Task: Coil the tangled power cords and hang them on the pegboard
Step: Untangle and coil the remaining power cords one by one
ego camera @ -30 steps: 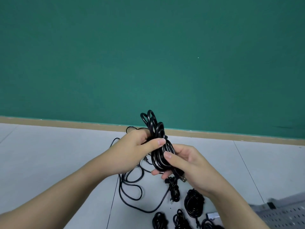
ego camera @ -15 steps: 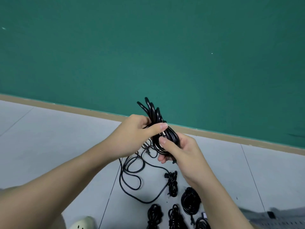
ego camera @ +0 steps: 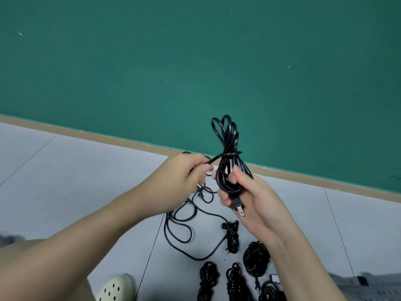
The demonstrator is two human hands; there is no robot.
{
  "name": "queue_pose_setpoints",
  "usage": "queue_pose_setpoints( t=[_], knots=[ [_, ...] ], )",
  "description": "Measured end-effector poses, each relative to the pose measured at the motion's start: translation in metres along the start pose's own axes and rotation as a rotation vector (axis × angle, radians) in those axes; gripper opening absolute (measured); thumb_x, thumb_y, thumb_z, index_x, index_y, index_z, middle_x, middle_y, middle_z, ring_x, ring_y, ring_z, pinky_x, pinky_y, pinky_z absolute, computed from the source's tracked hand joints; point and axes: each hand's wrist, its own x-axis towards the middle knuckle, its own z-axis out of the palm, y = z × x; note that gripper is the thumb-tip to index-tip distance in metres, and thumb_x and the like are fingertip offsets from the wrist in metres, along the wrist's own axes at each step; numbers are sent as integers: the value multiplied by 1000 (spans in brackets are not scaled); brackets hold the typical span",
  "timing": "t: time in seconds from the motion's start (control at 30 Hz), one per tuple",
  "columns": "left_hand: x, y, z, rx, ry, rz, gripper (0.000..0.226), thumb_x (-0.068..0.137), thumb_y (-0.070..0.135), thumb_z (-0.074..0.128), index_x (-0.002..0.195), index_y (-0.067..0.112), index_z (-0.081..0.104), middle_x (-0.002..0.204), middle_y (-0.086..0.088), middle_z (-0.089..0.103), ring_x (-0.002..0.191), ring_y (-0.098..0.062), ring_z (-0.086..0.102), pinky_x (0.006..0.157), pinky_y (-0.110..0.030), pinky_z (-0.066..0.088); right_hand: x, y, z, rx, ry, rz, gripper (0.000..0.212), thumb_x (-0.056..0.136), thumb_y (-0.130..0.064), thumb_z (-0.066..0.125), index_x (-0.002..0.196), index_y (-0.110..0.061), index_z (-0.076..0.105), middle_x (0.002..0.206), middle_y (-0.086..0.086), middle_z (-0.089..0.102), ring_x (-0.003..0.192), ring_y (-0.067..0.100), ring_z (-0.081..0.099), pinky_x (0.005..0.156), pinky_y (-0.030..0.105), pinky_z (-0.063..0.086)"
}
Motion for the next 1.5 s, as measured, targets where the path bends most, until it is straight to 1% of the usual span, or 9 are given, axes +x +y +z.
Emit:
queue_pose_setpoints(
  t=[0.13, 0.27, 0.43, 0.53, 0.73, 0.9, 1.2, 1.33, 1.5],
  knots=[
    [-3, 3, -5, -379, -78, -166, 31, 109, 15, 47, 92, 9, 73, 77, 0, 64, 71, -15, 56, 66, -27, 48, -1, 0, 1, -91, 58, -4, 26, 96, -31, 63, 78, -12, 58, 84, 13, 59, 68, 22, 51, 63, 29, 45],
    [-6, 0, -11, -568, -151, -200, 33, 110, 21, 45, 112, 7, 74, 66, 6, 44, 63, -11, 37, 69, -34, 27, -6, -1, 4, -179, 109, 15, 28, 94, -36, 61, 85, -10, 55, 87, 20, 59, 66, 19, 56, 64, 25, 48],
    [-12, 2, -18, -751, -322, -152, 31, 101, 26, 61, 118, 1, 70, 96, -16, 67, 81, -20, 45, 72, -34, 30, -12, -1, 11, -208, 86, 38, 28, 97, -34, 60, 81, -12, 54, 78, 10, 63, 67, 20, 58, 66, 26, 50],
    [-13, 2, -16, -842, -266, -124, 28, 93, 26, 71, 110, 5, 65, 97, -18, 67, 75, -17, 52, 69, -29, 35, -15, 0, 19, -205, 48, 76, 28, 100, -31, 57, 81, -11, 55, 76, 14, 64, 67, 23, 59, 66, 27, 52],
    [-22, 5, -15, -812, -115, -92, 29, 82, 26, 75, 100, 8, 61, 74, -13, 59, 60, -15, 55, 61, -27, 40, -23, -2, 34, -185, -48, 30, 31, 108, -25, 46, 106, 0, 64, 100, 16, 70, 81, 22, 63, 76, 29, 55],
    [-28, 4, -8, -810, -49, -48, 37, 81, 28, 80, 99, 2, 60, 68, -11, 65, 63, -20, 58, 56, -24, 46, -32, -7, 46, -321, -12, -51, 28, 107, -29, 46, 118, -11, 65, 96, 13, 71, 84, 28, 68, 83, 41, 56],
    [-36, 16, 14, -817, 122, 0, 26, 92, 13, 75, 89, 6, 50, 60, -14, 59, 48, -24, 51, 47, -28, 44, -55, -17, 51, -500, -15, -61, 24, 109, -16, 44, 126, -2, 55, 95, 10, 68, 94, 25, 72, 96, 45, 56],
    [-42, 23, 27, -915, 139, 19, 31, 90, 15, 79, 90, 10, 48, 63, -7, 48, 64, -26, 48, 56, -37, 49, -62, -13, 52, -618, 55, -97, 32, 103, -9, 60, 134, -16, 54, 126, 10, 69, 113, 25, 70, 100, 44, 57],
    [-43, 29, 22, -840, 138, 67, 30, 91, 26, 78, 91, 12, 51, 83, -13, 49, 74, -21, 47, 54, -23, 48, -68, -15, 58, -549, 76, -119, 30, 106, -14, 55, 135, -15, 55, 122, 16, 70, 100, 26, 76, 95, 41, 59]
  ],
)
